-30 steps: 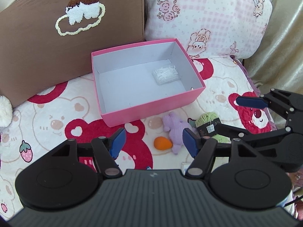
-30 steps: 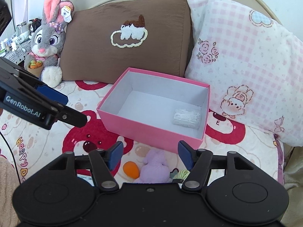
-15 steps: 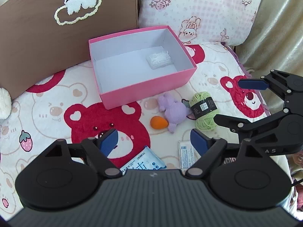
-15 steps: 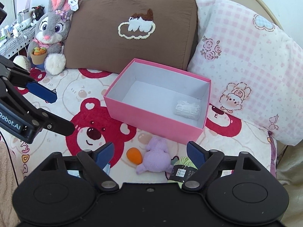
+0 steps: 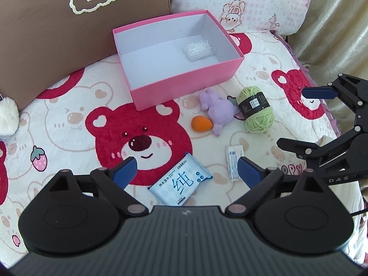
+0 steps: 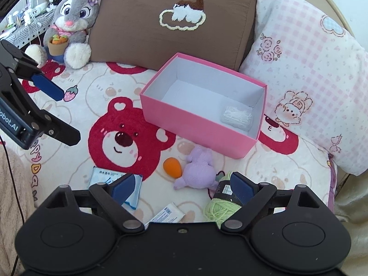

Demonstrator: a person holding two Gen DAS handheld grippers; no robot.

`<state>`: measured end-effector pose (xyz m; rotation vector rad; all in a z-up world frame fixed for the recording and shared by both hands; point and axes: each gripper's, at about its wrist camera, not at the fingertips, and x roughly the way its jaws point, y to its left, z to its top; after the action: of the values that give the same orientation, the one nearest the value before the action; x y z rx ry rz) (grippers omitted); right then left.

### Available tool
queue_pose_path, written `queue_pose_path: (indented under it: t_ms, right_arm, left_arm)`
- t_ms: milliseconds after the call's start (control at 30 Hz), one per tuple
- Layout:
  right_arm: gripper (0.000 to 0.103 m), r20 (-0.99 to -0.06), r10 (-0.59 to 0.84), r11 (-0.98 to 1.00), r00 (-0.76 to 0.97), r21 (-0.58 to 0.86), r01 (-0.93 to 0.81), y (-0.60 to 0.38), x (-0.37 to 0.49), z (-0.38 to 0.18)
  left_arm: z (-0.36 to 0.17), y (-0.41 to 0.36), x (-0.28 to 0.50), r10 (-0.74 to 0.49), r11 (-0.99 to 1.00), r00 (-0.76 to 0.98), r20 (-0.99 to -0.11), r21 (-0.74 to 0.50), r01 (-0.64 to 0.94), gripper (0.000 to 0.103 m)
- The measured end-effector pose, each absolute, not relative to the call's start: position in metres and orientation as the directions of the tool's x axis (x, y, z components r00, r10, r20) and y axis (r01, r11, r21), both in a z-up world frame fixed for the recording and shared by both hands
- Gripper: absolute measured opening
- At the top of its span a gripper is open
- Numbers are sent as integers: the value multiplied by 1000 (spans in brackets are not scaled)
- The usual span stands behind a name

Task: Organize objects
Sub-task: 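Withdraw the left tool from the pink box toward the wet-wipes pack, then close the left gripper on the blue-white wet-wipes pack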

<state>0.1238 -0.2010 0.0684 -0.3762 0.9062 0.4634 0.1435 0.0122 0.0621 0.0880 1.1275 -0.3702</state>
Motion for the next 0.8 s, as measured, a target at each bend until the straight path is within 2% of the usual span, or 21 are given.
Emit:
queue_pose_path:
  t_ms: [300, 567, 800]
  right_arm:
    - [92, -861, 246, 797, 445, -81, -598, -188, 105, 53]
    - [92, -878, 264, 772, 400, -57, -633, -174, 90, 36]
    - [92, -843, 382, 746, 379, 39, -664, -172, 83, 9]
  left_arm:
    - [36, 14, 134, -298, 915, 254, -920, -200, 350, 97]
    - [12, 29, 128, -287, 925, 213, -934, -213, 314, 97]
    - [-13, 29, 126, -281, 926, 243, -928, -195, 323, 97]
